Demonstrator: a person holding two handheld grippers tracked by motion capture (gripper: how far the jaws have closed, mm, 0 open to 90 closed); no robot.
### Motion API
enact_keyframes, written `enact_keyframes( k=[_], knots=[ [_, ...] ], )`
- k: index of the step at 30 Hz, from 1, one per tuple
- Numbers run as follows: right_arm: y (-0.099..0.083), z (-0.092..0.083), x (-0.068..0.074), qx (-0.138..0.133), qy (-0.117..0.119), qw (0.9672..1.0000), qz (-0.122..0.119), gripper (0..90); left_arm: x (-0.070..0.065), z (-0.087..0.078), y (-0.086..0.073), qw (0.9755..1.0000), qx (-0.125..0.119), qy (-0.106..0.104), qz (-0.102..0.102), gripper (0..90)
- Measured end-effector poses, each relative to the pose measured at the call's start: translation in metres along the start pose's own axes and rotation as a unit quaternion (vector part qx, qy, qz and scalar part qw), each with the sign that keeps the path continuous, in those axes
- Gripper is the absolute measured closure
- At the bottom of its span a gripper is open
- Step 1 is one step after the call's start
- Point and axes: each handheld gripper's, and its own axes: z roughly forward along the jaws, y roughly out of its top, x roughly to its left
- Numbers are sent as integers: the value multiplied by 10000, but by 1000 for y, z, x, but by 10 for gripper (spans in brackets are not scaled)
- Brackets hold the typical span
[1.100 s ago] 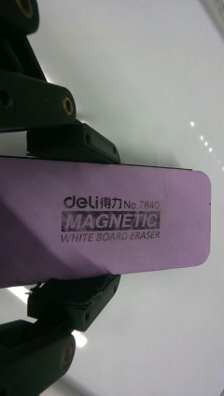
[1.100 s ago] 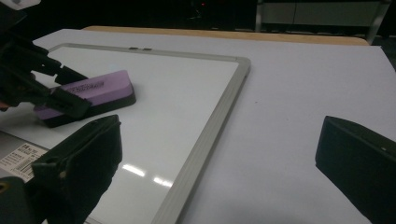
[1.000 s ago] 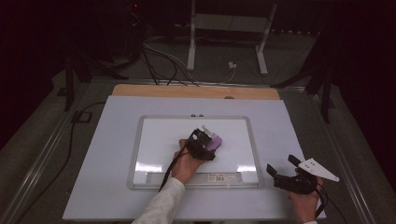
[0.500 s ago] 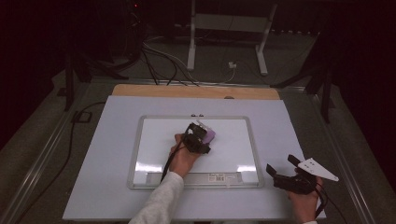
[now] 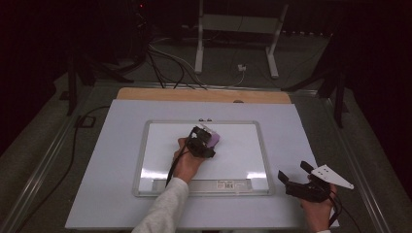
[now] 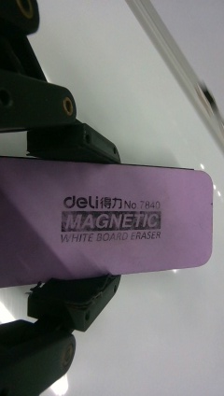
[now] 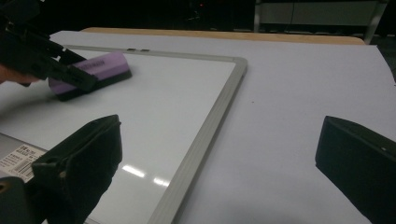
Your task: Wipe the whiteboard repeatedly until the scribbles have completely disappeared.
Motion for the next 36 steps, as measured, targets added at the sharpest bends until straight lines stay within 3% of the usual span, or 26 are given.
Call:
enact_keyframes(
  k=[4, 11, 22, 29, 36],
  knots=[
    [0, 0, 1, 7, 5, 10000, -15, 10, 16, -3, -8, 9997, 18, 58, -251, 417],
    [0, 0, 0, 1, -3, 10000, -10, 9, 31, -14, -26, 9986, -7, 116, -523, 418],
    [2, 3, 4, 1, 0, 10000, 2, 10, 63, -42, -76, 9927, -158, 283, -1158, 417],
    [0, 4, 6, 59, 18, 10000, -42, 10, 69, -57, -101, 9911, -205, 396, -1252, 417],
    [0, 2, 5, 36, 17, 10000, -22, 10, 70, -67, -115, 9902, -201, 429, -1316, 416]
  ],
)
